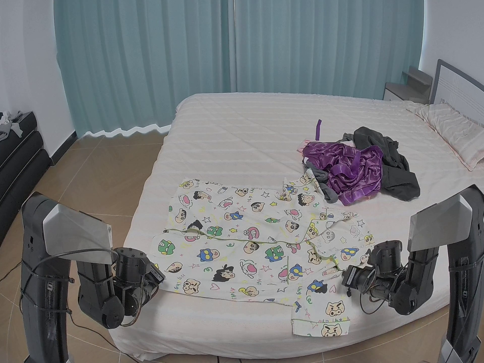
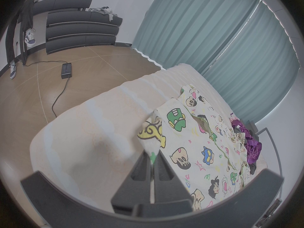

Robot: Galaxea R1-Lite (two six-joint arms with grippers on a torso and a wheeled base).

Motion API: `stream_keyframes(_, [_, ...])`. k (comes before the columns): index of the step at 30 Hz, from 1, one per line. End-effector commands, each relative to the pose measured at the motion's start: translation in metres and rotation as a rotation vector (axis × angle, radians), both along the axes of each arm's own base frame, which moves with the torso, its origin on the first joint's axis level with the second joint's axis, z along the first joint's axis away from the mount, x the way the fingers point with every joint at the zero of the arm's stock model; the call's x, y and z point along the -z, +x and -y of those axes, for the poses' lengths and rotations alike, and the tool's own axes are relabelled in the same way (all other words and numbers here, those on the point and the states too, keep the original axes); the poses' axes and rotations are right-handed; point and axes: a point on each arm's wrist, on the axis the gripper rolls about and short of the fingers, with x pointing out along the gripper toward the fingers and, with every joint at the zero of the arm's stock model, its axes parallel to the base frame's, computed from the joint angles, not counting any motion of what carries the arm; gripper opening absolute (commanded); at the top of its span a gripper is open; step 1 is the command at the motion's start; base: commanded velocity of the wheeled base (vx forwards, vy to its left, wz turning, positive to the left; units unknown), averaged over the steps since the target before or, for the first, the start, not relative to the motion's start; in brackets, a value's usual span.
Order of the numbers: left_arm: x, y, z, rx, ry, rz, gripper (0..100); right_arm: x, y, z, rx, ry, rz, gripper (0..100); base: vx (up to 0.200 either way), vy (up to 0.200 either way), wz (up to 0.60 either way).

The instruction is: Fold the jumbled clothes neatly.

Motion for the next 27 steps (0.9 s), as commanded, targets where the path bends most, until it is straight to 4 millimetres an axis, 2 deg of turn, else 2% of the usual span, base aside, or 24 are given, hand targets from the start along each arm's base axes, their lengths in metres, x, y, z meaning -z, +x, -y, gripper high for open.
stream_keyframes(1, [0.001, -0.001, 0.000, 0.001, 0.003, -0.004, 0, -0.018, 0.029, 0.014, 0.047, -0.020, 0.095, 0, 0.000, 0.000, 0.00])
stream_keyframes(2, [0.001, -0.001, 0.000, 0.001, 0.003, -0.004, 0, -0.018, 0.029, 0.014, 0.047, -0.020, 0.095, 0, 0.000, 0.000, 0.00])
stream_keyframes(5, [0.001, -0.002, 0.000, 0.001, 0.004, -0.007, 0, -0.024, 0.045, 0.018, 0.067, -0.023, 0.103, 0, 0.000, 0.000, 0.00])
stream_keyframes(9, [0.001, -0.002, 0.000, 0.001, 0.004, -0.008, 0, -0.023, 0.051, 0.017, 0.052, -0.032, 0.088, 0, 0.000, 0.000, 0.00])
stream_keyframes(10, [0.001, -0.002, 0.000, 0.001, 0.004, -0.008, 0, -0.021, 0.051, 0.015, 0.044, -0.032, 0.083, 100, 0.000, 0.000, 0.00])
stream_keyframes(13, [0.002, -0.002, 0.000, 0.001, 0.005, -0.011, 0, -0.020, 0.048, 0.012, 0.034, -0.031, 0.080, 100, 0.000, 0.000, 0.00])
stream_keyframes(17, [0.003, -0.002, 0.000, 0.003, 0.006, -0.012, 0, -0.031, 0.032, 0.015, 0.033, -0.036, 0.059, 100, 0.000, 0.000, 0.00])
stream_keyframes(21, [0.003, -0.002, 0.000, 0.003, 0.006, -0.012, 0, -0.043, 0.016, 0.031, 0.065, -0.033, 0.050, 100, 0.000, 0.000, 0.00])
stream_keyframes(23, [0.003, -0.002, 0.000, 0.003, 0.006, -0.012, 0, -0.043, 0.016, 0.031, 0.065, -0.033, 0.050, 100, 0.000, 0.000, 0.00])
stream_keyframes(25, [0.003, -0.002, 0.000, 0.003, 0.006, -0.012, 0, -0.054, -0.001, 0.043, 0.084, -0.015, 0.042, 100, 0.000, 0.000, 0.00])
stream_keyframes(27, [0.003, -0.002, 0.000, 0.003, 0.006, -0.012, 0, -0.060, -0.004, 0.049, 0.105, -0.008, 0.054, 100, 0.000, 0.000, 0.00])
